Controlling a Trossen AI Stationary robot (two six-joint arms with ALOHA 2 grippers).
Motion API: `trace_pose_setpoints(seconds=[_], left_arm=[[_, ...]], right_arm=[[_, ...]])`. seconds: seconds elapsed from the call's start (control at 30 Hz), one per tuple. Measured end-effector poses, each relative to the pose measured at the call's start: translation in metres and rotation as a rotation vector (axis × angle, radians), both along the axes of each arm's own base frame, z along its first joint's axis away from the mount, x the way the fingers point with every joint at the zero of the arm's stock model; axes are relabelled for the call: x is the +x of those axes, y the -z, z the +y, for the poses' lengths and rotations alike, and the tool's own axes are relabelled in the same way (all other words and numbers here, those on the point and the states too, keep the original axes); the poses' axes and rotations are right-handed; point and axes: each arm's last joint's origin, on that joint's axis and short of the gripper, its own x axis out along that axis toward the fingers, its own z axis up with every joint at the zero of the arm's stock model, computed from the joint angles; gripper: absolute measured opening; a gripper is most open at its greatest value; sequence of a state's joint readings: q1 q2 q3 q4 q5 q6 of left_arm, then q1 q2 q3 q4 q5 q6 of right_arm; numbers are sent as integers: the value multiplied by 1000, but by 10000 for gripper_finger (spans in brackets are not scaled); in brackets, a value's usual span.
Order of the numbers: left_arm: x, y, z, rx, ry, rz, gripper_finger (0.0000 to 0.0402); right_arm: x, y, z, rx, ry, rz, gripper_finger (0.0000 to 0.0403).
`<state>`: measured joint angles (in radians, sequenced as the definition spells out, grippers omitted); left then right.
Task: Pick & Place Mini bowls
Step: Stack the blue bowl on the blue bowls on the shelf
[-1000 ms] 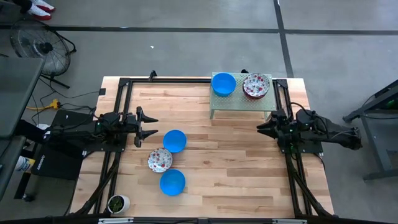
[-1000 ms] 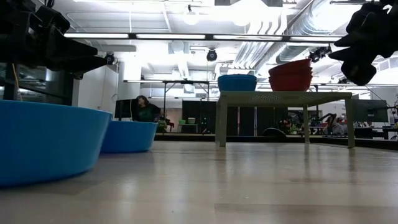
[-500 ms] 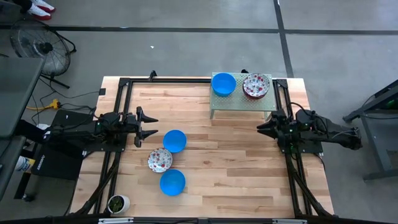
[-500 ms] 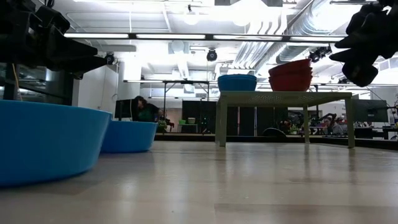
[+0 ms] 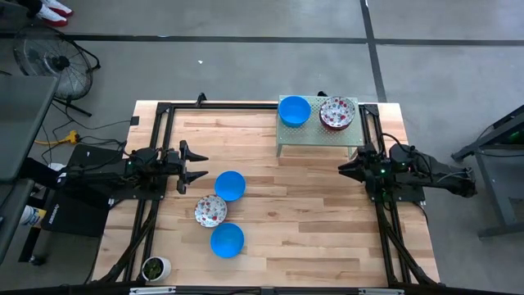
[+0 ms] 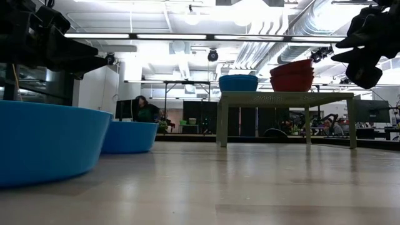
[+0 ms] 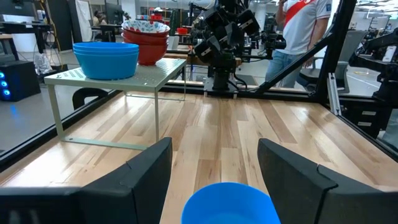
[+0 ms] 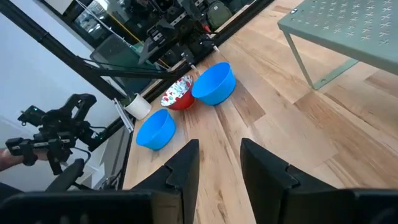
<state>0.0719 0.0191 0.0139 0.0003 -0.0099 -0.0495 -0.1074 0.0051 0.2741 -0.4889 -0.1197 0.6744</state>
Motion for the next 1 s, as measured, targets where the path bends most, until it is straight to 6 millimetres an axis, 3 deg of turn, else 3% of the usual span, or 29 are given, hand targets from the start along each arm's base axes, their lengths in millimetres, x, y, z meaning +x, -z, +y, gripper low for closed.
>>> trace_pose_setpoints(seconds=[0.5, 0.67, 0.77, 1.0], left_arm=[[0, 0, -1, 19, 25, 2, 232], [0, -2, 3, 21, -99, -21, 232], [-1, -7, 3, 29, -99, -43, 232], [1, -27, 4, 23, -144, 103, 232]], right_arm=[[0, 0, 0, 152, 30, 1, 105], [0, 0, 0, 152, 30, 1, 105], [0, 0, 0, 152, 30, 1, 105], [0, 0, 0, 152, 30, 2, 105]])
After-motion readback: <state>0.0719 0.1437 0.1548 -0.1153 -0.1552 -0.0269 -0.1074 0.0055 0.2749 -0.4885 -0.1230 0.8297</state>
